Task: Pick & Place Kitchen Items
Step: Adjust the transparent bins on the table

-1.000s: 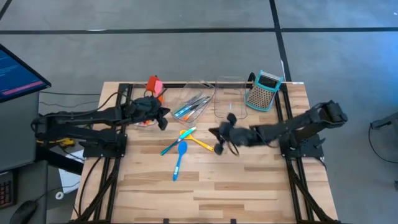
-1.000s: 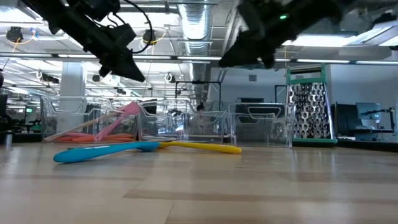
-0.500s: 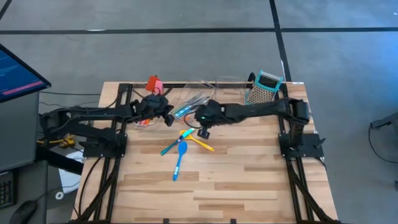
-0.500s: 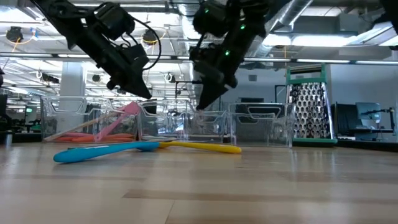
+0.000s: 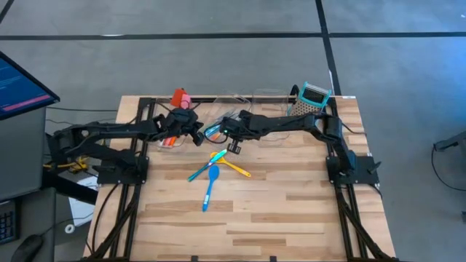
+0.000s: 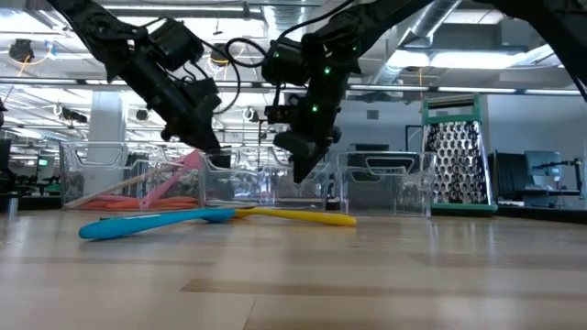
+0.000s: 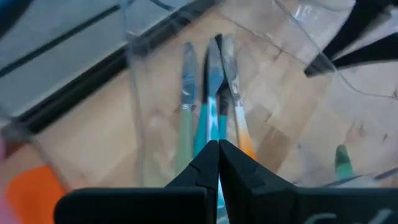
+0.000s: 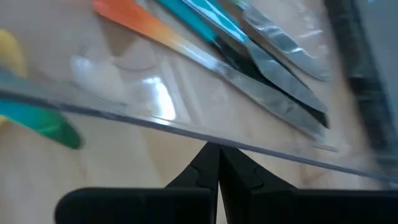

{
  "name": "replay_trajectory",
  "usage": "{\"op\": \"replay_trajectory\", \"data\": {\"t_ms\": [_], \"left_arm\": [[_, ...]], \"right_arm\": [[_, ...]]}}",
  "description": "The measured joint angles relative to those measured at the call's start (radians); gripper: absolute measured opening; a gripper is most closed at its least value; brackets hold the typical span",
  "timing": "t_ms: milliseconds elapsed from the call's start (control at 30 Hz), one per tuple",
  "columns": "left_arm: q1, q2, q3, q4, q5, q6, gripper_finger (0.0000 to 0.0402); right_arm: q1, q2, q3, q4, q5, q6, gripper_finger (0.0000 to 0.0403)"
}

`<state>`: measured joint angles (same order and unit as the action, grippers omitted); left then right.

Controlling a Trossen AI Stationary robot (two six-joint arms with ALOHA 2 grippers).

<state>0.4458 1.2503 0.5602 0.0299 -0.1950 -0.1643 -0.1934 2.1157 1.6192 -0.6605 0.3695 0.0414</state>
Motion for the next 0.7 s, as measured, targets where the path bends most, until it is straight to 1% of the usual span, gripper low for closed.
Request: {"op": "replay_trajectory", "data": {"t_ms": [33,133,200,300,333,467,533,633,700], "left_arm": [[0.0,0.016,0.001,0.005,0.015,0.0,0.0001],[0.002,0.074,0.006,0.038,0.019,-0.002,0.0001],[0.002,0.117,0.008,0.063,0.021,-0.001,0.0001],[0.002,0.155,0.006,0.098,0.073,-0.004,0.0001],[0.002,0.164,0.005,0.105,0.106,-0.025,0.0001],[0.0,0.173,-0.007,0.057,0.156,-0.052,0.0001],[-0.006,0.167,-0.002,0.08,0.167,-0.053,0.0001],[-0.009,0.166,-0.002,0.08,0.166,-0.052,0.0001],[-0.009,0.166,-0.002,0.086,0.165,-0.051,0.0001]], "right_arm": [[0.0,0.001,0.0,-0.002,0.017,0.0,0.0],[-0.004,0.0,-0.001,-0.001,0.037,0.0,0.0],[-0.004,0.0,-0.001,0.0,0.076,0.0,0.0],[-0.014,0.0,0.0,0.002,0.107,-0.013,0.0],[-0.02,0.0,0.0,0.001,0.106,-0.016,0.0],[-0.05,0.0,0.0,0.02,0.101,-0.031,0.0],[-0.065,0.0,0.0,0.035,0.083,-0.052,0.0],[-0.089,0.0,0.0,0.067,0.026,-0.066,0.0],[-0.099,0.0,0.0,0.078,0.016,-0.069,0.0]]}}
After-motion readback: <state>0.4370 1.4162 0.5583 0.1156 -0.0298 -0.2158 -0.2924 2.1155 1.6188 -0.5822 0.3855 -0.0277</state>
